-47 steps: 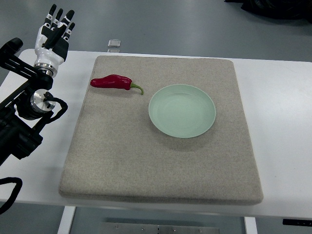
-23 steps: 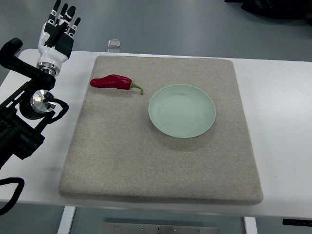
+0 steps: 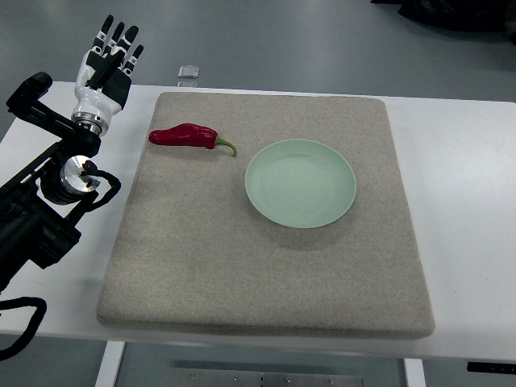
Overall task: Place red pepper on plate with left hand
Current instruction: 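Move the left hand over the red chili pepper, fingers open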
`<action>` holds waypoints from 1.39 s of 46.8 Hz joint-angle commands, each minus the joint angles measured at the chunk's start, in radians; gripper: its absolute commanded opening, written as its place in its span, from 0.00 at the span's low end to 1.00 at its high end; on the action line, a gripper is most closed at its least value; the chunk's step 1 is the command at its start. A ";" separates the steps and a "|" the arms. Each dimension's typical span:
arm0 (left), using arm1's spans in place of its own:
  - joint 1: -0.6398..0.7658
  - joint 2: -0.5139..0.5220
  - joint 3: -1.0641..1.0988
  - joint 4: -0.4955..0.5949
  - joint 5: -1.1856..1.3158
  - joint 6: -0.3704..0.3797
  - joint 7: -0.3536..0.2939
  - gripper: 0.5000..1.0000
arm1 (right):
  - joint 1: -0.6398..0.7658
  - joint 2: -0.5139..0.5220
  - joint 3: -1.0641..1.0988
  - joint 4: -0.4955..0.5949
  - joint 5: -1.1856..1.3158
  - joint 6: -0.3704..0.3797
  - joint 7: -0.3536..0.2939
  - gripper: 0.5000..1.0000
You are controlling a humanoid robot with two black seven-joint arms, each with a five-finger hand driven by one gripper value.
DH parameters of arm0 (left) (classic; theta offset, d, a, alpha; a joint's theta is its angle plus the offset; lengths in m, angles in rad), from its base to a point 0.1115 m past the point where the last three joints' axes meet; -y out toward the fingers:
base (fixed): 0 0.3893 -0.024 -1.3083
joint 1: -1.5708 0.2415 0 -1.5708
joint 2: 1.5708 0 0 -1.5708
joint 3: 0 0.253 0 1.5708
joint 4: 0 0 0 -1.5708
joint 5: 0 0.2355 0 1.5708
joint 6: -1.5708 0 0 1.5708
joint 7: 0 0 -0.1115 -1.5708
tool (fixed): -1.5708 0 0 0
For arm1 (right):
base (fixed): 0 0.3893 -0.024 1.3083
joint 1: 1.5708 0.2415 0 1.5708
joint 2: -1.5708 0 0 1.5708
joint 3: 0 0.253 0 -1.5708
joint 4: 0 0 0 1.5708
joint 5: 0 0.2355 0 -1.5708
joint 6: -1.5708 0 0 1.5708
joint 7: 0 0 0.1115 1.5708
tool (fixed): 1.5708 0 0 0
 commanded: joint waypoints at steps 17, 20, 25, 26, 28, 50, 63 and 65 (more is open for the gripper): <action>-0.010 0.011 0.085 0.002 0.116 0.049 0.001 1.00 | 0.001 0.000 0.000 0.000 0.000 0.000 0.000 0.86; -0.016 0.015 0.085 0.003 0.211 0.049 0.001 1.00 | 0.001 0.000 0.000 0.000 0.000 0.000 0.000 0.86; -0.027 0.020 0.085 0.003 0.355 0.055 0.001 0.99 | 0.000 0.000 0.000 0.000 0.000 0.000 0.000 0.86; -0.031 0.023 0.085 0.003 0.377 0.058 0.001 0.99 | 0.001 0.000 0.000 0.000 0.000 0.000 0.000 0.86; -0.043 0.031 0.086 0.002 0.418 0.066 0.001 0.99 | 0.000 0.000 0.000 0.000 0.000 0.000 0.000 0.86; -0.135 0.064 0.168 -0.001 0.970 0.077 0.003 0.95 | 0.001 0.000 0.000 0.000 0.000 0.000 0.000 0.86; -0.226 0.104 0.368 0.005 1.012 0.095 0.109 0.95 | 0.001 0.000 0.000 0.000 0.000 0.000 0.000 0.86; -0.240 0.109 0.399 0.006 1.027 0.095 0.136 0.95 | 0.001 0.000 0.000 0.000 0.000 0.000 0.000 0.86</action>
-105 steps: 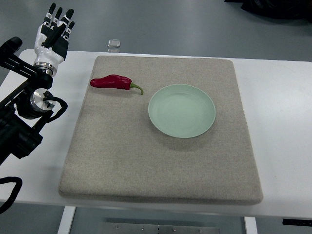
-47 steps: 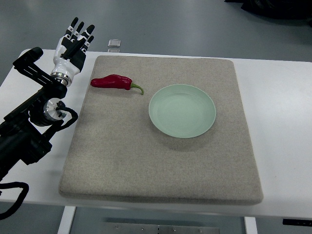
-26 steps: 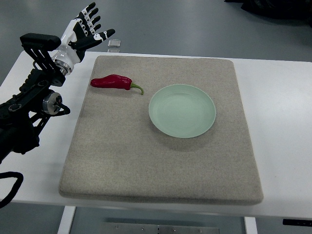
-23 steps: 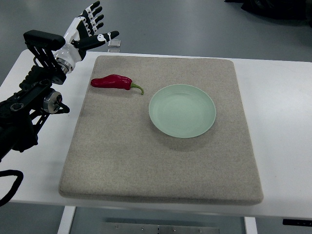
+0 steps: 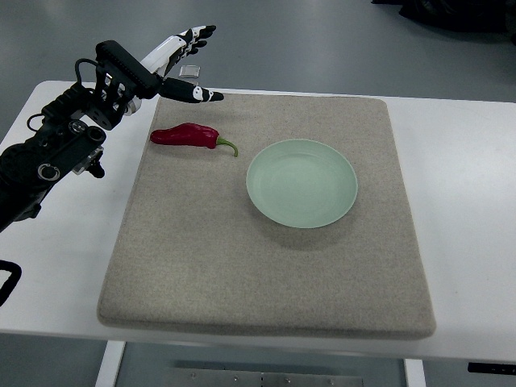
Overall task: Place red pepper on plate with left hand
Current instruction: 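Move the left hand over the red chili pepper, fingers open, then close the left hand fingers around the red chili pepper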
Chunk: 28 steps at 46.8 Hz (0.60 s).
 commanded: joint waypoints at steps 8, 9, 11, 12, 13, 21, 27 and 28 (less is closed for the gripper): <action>-0.031 0.021 0.113 0.001 0.184 0.001 0.060 0.95 | 0.001 0.000 0.000 0.000 0.000 0.000 0.000 0.86; -0.031 0.021 0.111 0.001 0.207 0.001 0.060 0.95 | -0.001 0.000 0.000 0.000 0.000 0.000 0.000 0.86; -0.031 0.021 0.113 0.003 0.247 0.001 0.063 0.95 | -0.001 0.000 0.000 0.000 0.000 0.000 0.000 0.86; -0.031 0.021 0.113 0.004 0.269 0.001 0.064 0.95 | 0.001 0.000 0.000 0.000 0.000 0.000 0.000 0.86; -0.033 0.021 0.113 0.006 0.289 0.001 0.064 0.95 | -0.001 0.000 0.000 0.000 0.000 0.000 0.000 0.86; -0.041 0.036 0.113 0.009 0.413 -0.002 0.064 0.96 | 0.001 0.000 0.000 0.000 0.000 0.000 0.000 0.86; -0.042 0.046 0.114 0.018 0.439 -0.003 0.063 0.96 | 0.001 0.000 0.000 0.000 0.000 0.000 0.000 0.86; -0.042 0.047 0.114 0.021 0.439 -0.005 0.063 0.96 | -0.001 0.000 0.000 0.000 0.000 0.000 0.000 0.86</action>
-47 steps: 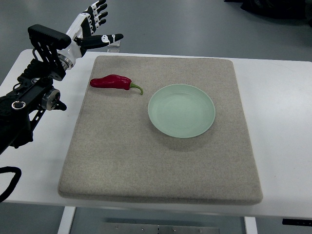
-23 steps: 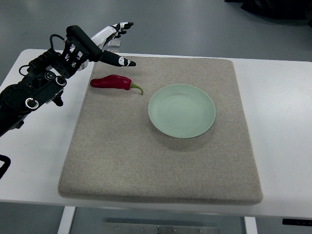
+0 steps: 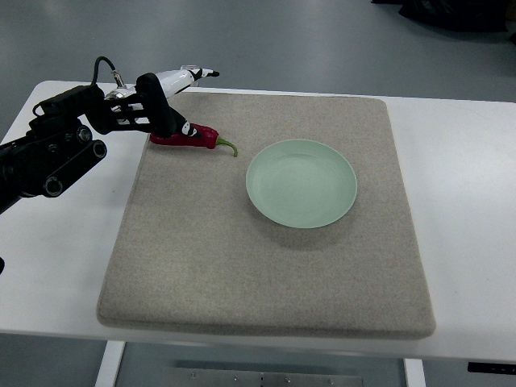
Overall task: Place red pepper on plate with left hand
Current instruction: 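Close the left hand fingers around the red chili pepper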
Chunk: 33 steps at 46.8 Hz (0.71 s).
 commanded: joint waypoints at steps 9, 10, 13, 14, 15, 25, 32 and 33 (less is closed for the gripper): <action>0.002 0.016 0.002 0.010 0.006 -0.003 -0.001 0.96 | -0.001 0.000 0.000 0.000 0.000 0.000 0.000 0.86; 0.002 0.016 0.002 0.010 0.006 -0.003 -0.001 0.96 | -0.001 0.000 0.000 0.000 0.000 0.000 0.000 0.86; 0.002 0.018 0.004 0.012 0.008 -0.003 -0.003 0.95 | -0.001 0.000 0.000 0.000 0.000 0.000 0.000 0.86; 0.003 0.018 0.007 0.012 0.008 -0.003 -0.003 0.95 | 0.001 0.000 0.000 0.000 0.000 0.000 0.000 0.86; 0.003 0.016 0.013 0.012 0.008 -0.002 -0.003 0.95 | 0.001 0.000 0.000 0.000 0.000 0.000 0.000 0.86; 0.002 0.010 0.061 0.027 0.008 0.003 -0.003 0.94 | 0.001 0.000 0.000 0.000 0.000 0.000 0.000 0.86; 0.002 0.005 0.085 0.056 0.006 0.006 -0.003 0.88 | 0.001 0.000 0.000 0.000 0.000 0.000 0.000 0.86; 0.002 0.005 0.087 0.059 0.006 0.006 -0.003 0.87 | 0.001 0.000 0.000 0.000 0.000 0.000 0.000 0.86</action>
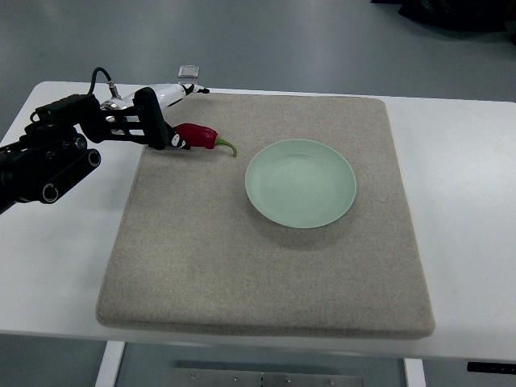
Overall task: Place red pepper on plate with left hand
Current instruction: 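Close the left hand fingers around the red chili pepper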
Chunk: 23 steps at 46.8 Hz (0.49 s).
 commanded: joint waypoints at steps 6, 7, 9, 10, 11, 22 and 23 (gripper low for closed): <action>0.000 -0.002 0.008 0.017 -0.002 0.002 0.000 0.83 | -0.001 0.000 0.000 0.000 0.000 0.000 0.000 0.86; 0.000 -0.002 0.008 0.018 -0.002 0.002 0.000 0.83 | 0.000 0.000 0.000 0.000 0.000 0.000 0.000 0.86; 0.000 -0.007 0.010 0.024 -0.002 0.002 -0.001 0.80 | 0.000 0.000 0.000 0.000 0.000 0.000 0.000 0.86; 0.000 -0.008 0.008 0.027 -0.002 0.002 0.000 0.80 | 0.000 0.000 0.000 0.000 0.000 0.000 0.000 0.86; 0.000 -0.013 0.008 0.029 -0.002 0.002 0.000 0.80 | 0.000 0.000 0.000 0.000 0.000 0.000 0.000 0.86; 0.001 -0.022 0.010 0.029 -0.003 0.002 -0.001 0.70 | 0.000 0.000 0.000 0.000 0.000 0.000 0.000 0.86; 0.001 -0.027 0.010 0.029 -0.003 0.004 -0.001 0.68 | 0.000 0.000 0.000 0.000 0.000 0.000 0.000 0.86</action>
